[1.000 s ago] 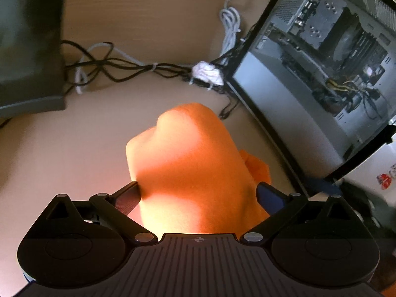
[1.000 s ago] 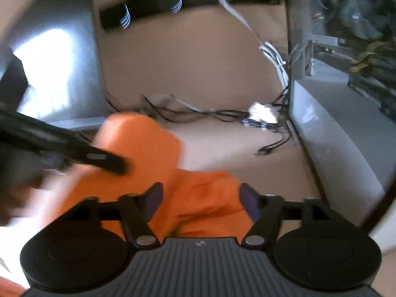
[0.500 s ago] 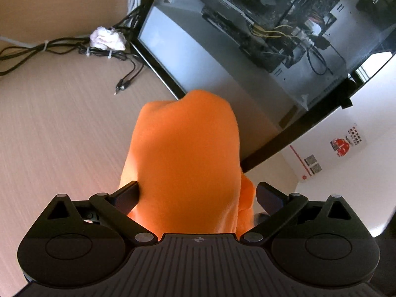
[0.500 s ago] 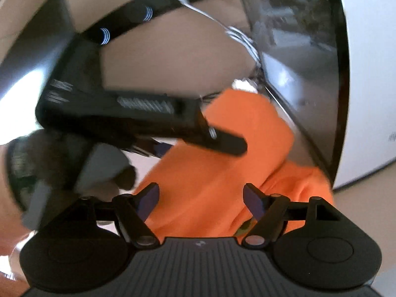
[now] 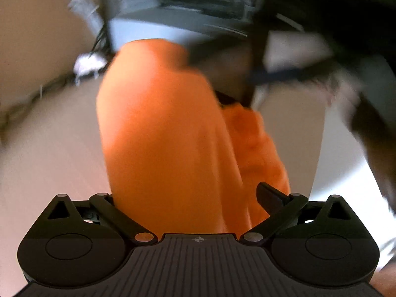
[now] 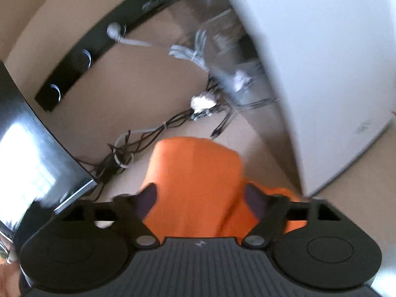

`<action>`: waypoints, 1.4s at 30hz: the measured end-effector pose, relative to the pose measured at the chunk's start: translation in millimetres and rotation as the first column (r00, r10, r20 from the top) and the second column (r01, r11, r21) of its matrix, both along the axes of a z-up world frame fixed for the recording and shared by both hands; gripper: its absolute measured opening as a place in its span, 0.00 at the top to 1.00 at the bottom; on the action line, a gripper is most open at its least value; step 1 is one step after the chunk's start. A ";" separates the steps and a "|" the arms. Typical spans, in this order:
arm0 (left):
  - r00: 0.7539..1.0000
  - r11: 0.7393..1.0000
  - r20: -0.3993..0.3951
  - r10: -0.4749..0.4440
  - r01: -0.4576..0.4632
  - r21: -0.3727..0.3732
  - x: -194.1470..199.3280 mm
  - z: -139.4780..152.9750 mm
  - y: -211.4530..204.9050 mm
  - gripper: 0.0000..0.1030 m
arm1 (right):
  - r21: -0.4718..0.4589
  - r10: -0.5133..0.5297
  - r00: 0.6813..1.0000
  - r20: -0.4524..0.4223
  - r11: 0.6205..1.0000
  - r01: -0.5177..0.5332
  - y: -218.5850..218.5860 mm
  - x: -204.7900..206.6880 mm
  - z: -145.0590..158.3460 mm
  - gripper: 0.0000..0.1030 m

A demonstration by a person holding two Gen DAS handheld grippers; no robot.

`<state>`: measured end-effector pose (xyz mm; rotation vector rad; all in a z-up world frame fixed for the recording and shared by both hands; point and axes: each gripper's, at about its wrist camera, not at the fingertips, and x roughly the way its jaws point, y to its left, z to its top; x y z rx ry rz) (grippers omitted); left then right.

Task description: Fold clothes

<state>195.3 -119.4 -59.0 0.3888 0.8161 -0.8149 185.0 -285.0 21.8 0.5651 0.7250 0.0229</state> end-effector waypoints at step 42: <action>0.969 0.839 -0.229 0.090 -0.198 -0.507 23.8 87.8 153.0 0.02 | 0.170 -0.100 0.990 -0.097 0.979 0.115 9.0 -47.1 -83.3 0.52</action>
